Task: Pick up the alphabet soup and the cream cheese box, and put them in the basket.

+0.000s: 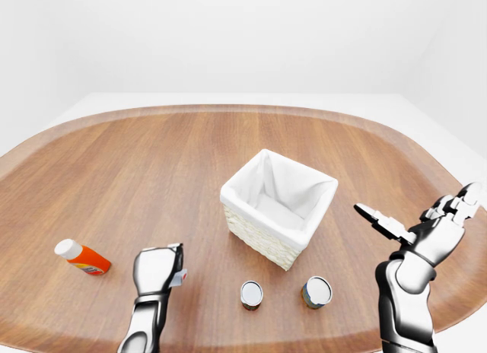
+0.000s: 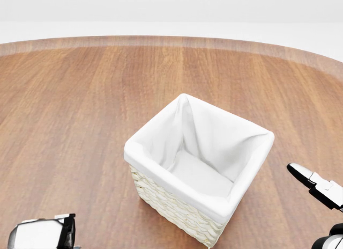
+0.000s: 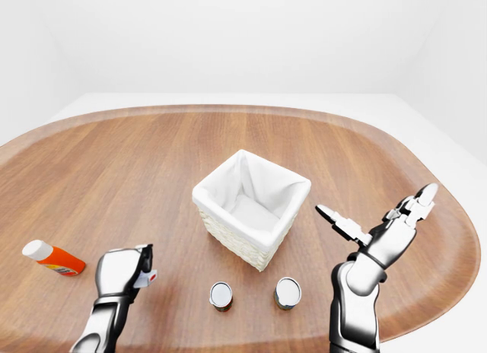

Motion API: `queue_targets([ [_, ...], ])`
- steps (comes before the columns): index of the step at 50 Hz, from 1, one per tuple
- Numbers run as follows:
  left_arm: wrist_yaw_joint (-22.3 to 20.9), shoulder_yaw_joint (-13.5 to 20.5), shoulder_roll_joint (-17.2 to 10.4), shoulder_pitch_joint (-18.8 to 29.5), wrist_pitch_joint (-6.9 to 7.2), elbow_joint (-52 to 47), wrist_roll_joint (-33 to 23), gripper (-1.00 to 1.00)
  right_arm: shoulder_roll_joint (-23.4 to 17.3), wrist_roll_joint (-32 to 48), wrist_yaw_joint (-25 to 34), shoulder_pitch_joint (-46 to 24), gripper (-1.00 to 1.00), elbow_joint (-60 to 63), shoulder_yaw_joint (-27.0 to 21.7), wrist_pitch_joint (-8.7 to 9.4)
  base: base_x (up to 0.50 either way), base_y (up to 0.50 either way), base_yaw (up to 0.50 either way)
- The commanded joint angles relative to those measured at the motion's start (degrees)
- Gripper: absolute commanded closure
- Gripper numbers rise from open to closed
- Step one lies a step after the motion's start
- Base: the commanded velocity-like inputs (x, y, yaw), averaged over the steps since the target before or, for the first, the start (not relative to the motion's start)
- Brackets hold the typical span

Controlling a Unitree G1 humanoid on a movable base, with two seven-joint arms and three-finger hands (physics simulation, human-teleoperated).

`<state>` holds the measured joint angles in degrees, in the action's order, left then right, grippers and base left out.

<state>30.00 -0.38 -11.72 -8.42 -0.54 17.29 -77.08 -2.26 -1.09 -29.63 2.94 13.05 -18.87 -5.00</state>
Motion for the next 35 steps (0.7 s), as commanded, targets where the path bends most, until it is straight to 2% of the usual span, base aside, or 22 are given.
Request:
queue_targets([
  [1, 0.00, 1.26, 1.69, -0.90, 3.86, -10.58, -3.04, 1.00, 0.00, 0.04, -0.06, -0.05, -1.00, -0.24, 0.05, 0.00, 0.00, 0.00, 0.00],
  [6, -1.79, 1.61, 2.18, -1.23, 4.12, -15.36, -4.53, 1.00, -0.02, -0.10, 0.01, 0.01, -1.00, 0.16, 0.01, 0.00, 0.00, 0.00, 0.00],
  [8, -3.15, 1.81, 2.39, -1.53, 3.35, -18.18, -4.45, 1.00, -0.04, -0.13, 0.01, -0.03, -1.00, -0.09, -0.02, 0.00, 0.00, 0.00, 0.00],
  [17, -10.37, 2.64, 3.43, -0.41, 2.42, -24.36, -5.94, 1.00, -0.02, -0.16, -0.06, 0.00, -1.00, 0.16, -0.08, 0.00, 0.00, 0.00, 0.00],
  [27, -17.12, 2.95, 4.53, 1.65, 2.58, -31.54, -7.80, 1.00, -0.11, -0.17, -0.15, -0.15, -1.00, -0.25, -0.16, 0.00, 0.00, 0.00, 0.00],
  [30, -20.85, 4.19, 4.39, 2.99, 2.33, -34.15, -6.38, 1.00, -0.11, -0.12, -0.19, -0.13, -1.00, -0.28, -0.12, 0.00, 0.00, 0.00, 0.00],
  [35, -24.43, 3.42, 5.07, 4.44, 2.62, -36.56, -8.22, 1.00, -0.12, -0.14, -0.25, -0.15, -1.00, -0.42, -0.12, 0.00, 0.00, 0.00, 0.00],
])
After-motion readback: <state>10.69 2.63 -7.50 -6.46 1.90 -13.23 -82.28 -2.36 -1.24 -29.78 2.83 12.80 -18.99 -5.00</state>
